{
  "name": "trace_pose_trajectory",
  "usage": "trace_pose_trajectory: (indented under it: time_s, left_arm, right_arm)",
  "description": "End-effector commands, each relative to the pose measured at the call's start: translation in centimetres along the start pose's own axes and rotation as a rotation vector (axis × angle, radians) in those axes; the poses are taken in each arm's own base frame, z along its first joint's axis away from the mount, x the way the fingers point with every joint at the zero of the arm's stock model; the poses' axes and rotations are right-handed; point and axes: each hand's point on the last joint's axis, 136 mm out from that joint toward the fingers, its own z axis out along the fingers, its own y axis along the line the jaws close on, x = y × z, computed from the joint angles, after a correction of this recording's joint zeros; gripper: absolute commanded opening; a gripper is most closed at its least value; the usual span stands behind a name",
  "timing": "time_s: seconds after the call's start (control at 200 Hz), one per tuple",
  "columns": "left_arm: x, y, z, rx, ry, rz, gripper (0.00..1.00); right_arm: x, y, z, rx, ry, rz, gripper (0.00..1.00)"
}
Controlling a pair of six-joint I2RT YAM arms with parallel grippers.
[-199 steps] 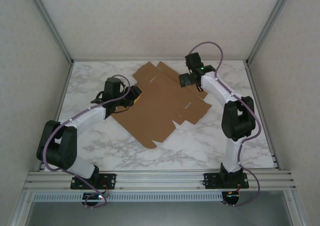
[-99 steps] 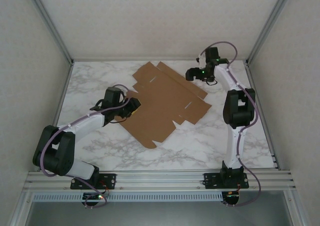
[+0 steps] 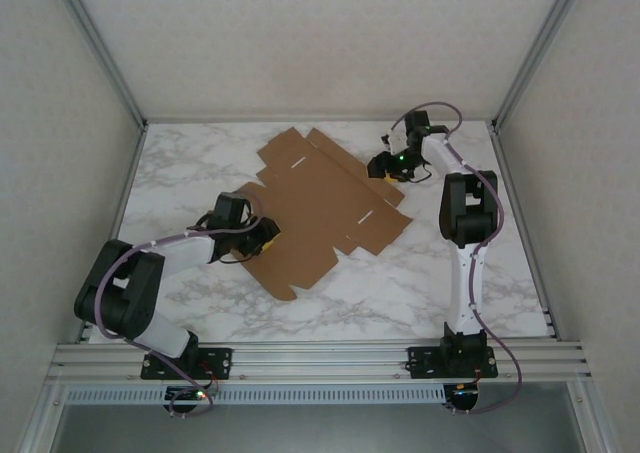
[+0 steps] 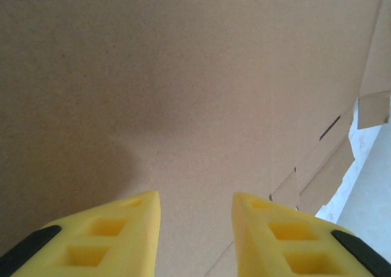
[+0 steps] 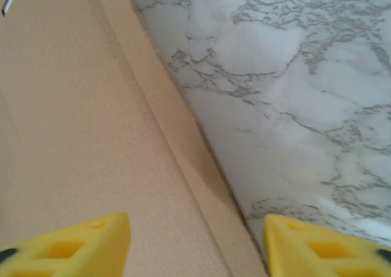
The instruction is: Fold the paper box
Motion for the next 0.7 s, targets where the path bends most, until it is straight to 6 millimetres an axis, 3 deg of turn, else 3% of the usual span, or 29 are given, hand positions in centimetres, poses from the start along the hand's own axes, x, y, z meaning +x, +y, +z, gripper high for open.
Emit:
trace_pose_trajectory:
  time_s: [0.0,0.21,0.516,0.696]
  left_arm:
    - [0.0,0.1,0.6,0.015,0.003,-0.02,0.35]
    - [-0.4,0.3,0.5,-0.007,-0.014,-0.006,0.35]
    - [0.0,1.0,1.1,-0.016,0.006,-0.021,0.34]
    - [0.0,1.3,1.3,-0.019,0.012,-0.026,0.34]
  right_arm:
    - [0.0,2.1,-1.6,-0.053,-0.014,-0.041,0.47]
    - [1.0,3.9,-2.2,-0.068,-0.017,-0.099,0.37]
    - [2.7,7.1,-0.6,-0.12,0.06,-0.172,0.35]
    - [3.0,5.8,0.2,0.035,0.083,-0.235,0.39]
